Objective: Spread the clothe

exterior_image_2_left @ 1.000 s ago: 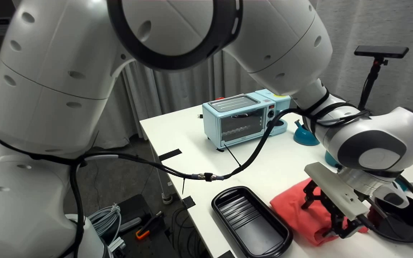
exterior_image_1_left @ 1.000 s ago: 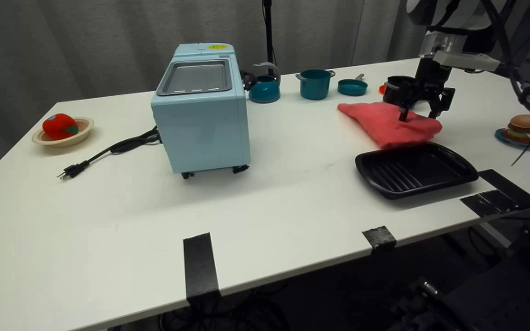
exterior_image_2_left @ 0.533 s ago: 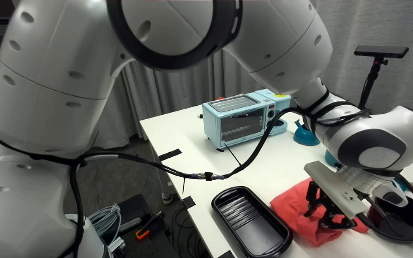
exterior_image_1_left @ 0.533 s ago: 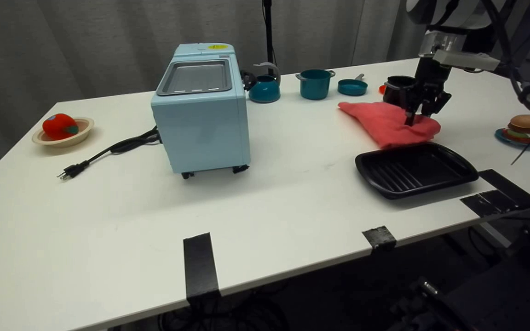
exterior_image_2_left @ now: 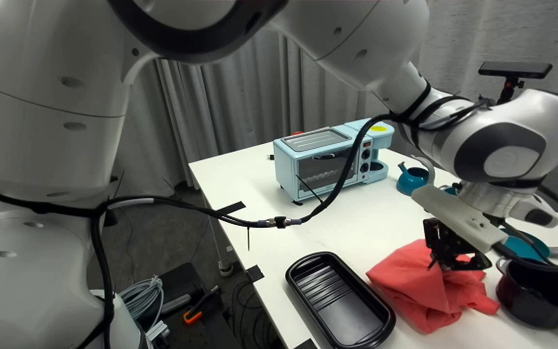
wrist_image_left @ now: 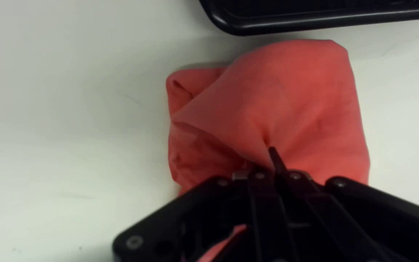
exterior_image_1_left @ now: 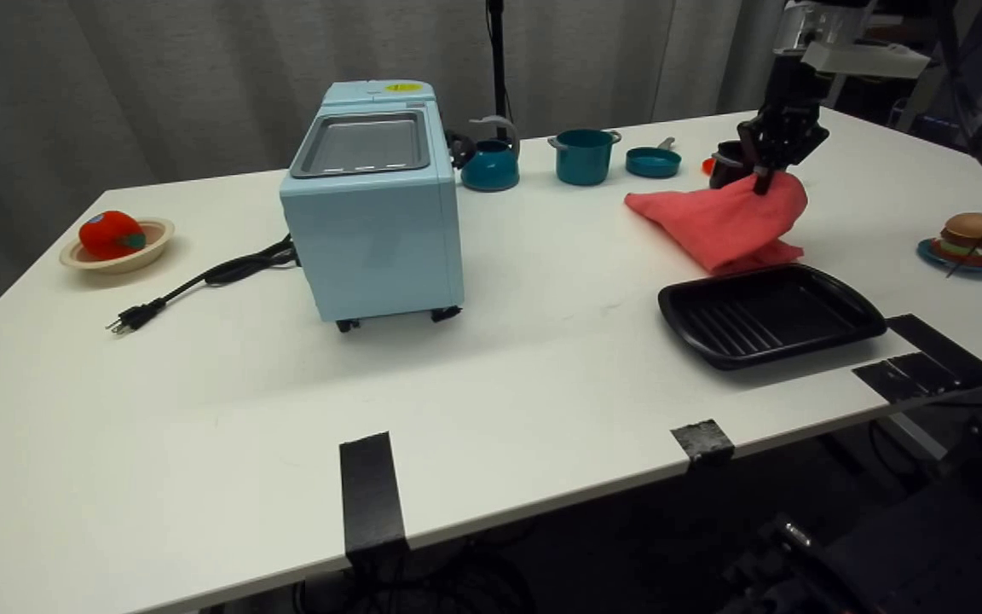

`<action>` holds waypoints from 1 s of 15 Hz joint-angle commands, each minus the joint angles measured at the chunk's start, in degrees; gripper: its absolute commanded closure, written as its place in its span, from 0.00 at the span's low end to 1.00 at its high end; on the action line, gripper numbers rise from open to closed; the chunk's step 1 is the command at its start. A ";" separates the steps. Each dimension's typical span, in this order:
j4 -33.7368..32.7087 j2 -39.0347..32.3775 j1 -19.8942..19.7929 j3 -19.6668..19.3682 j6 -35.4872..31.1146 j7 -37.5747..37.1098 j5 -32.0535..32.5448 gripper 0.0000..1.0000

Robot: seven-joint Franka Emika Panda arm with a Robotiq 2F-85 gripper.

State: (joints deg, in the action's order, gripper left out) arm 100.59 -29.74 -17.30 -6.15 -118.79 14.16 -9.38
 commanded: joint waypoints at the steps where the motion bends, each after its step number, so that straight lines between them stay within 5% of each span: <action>1: 5.15 7.11 4.57 0.18 -5.82 -1.05 5.20 0.99; 9: 13.01 12.38 14.64 4.75 -20.01 0.92 17.26 0.99; 13: 14.50 11.71 17.13 6.80 -21.16 3.11 21.90 0.99; 14: 14.69 11.50 17.60 7.03 -20.66 3.23 23.00 0.71; 15: 14.84 11.37 17.74 7.40 -20.22 3.77 23.45 0.69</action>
State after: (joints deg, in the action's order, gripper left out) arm 113.62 -19.54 -0.16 0.83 -138.76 15.43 11.70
